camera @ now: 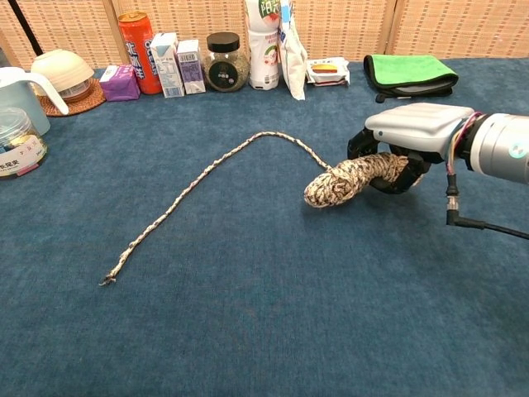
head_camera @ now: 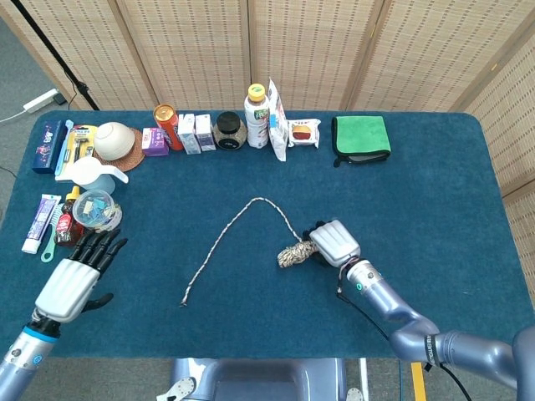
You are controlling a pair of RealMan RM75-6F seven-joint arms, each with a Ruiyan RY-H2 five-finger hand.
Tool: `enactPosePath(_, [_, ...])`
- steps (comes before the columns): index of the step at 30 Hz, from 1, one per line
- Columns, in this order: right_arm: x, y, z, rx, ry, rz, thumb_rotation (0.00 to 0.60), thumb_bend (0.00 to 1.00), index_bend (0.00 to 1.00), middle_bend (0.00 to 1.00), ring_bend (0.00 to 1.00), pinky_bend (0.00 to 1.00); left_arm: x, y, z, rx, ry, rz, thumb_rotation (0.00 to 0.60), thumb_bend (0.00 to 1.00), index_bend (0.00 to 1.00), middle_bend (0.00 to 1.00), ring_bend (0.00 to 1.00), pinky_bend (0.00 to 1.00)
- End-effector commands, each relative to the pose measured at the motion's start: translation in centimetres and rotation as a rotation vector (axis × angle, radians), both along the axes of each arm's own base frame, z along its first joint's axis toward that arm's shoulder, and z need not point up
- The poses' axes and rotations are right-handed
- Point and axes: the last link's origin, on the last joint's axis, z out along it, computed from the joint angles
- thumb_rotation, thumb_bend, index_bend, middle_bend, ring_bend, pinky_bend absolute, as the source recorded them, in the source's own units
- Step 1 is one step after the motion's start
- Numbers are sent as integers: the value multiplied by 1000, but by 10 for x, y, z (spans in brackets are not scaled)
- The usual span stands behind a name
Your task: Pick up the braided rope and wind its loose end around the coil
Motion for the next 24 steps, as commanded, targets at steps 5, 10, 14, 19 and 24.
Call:
enactPosePath(5, [1,2,2,-9,-12,6,600,742,607,535,338,481,17,26,-39,-112,102,-233,600,312,203,0,0,0])
enactPosePath(10, [2,2,3,-29,-9,13,600,754,607,535,338,481,20,28,-56,-116,206,-337,600,334,203,0,0,0])
enactPosePath(14, [3,3,3,-34,-9,6,600,759,607,535,338,482,26,31,-65,-92,255,-423,600,334,203,0,0,0])
enactPosePath(19, [2,4,4,-39,-12,2,600,760,608,535,338,482,31,34,-75,-75,308,-513,600,334,203,0,0,0])
enactPosePath(24, [2,3,5,-46,-9,3,600,761,609,537,338,481,30,39,-82,-94,377,-598,600,333,203,0,0,0])
